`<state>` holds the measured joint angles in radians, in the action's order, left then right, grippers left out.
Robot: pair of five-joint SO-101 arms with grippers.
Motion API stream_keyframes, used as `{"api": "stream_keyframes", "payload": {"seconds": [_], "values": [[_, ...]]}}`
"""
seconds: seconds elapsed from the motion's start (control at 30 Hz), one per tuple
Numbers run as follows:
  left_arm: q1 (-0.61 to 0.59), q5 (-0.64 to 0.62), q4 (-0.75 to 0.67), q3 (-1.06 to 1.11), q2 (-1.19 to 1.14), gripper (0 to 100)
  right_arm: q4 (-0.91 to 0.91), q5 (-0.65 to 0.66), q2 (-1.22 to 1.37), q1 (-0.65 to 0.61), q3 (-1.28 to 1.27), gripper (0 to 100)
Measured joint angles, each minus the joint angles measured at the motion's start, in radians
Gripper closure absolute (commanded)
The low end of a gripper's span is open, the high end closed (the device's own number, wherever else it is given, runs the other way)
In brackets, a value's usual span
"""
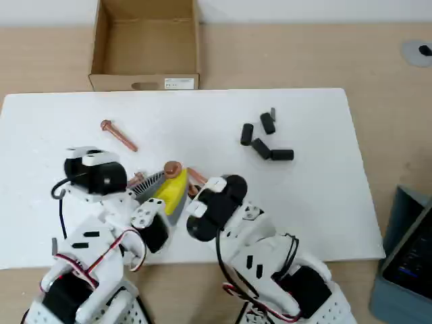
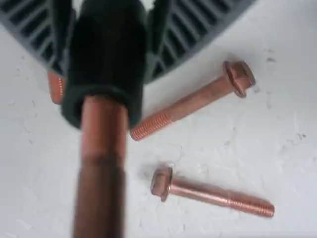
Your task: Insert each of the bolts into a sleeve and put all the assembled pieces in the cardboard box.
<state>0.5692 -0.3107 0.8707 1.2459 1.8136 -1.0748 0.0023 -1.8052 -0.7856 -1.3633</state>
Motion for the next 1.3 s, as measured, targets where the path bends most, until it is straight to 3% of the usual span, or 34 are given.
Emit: {"api": "stream_keyframes", "payload": {"seconds": [0.37, 0.57, 0.83, 1.3], "values": [[0.014, 0.0, -0.008, 0.072, 0.006, 100, 0.074, 0.091, 0.0, 0.003, -0.003, 98.9], [0.08, 0.002, -0.008, 0.104, 0.008, 99, 0.072, 0.098, 0.0, -0.021, -0.005, 98.9], [0.083, 0.009, 0.011, 0.115, 0.009, 79, 0.071, 0.1, 0.0, -0.031, -0.006, 98.9], [-0.04, 0.048, 0.046, 0.089, 0.0, 78, 0.08, 0.101, -0.002, -0.057, -0.003, 98.9]]}}
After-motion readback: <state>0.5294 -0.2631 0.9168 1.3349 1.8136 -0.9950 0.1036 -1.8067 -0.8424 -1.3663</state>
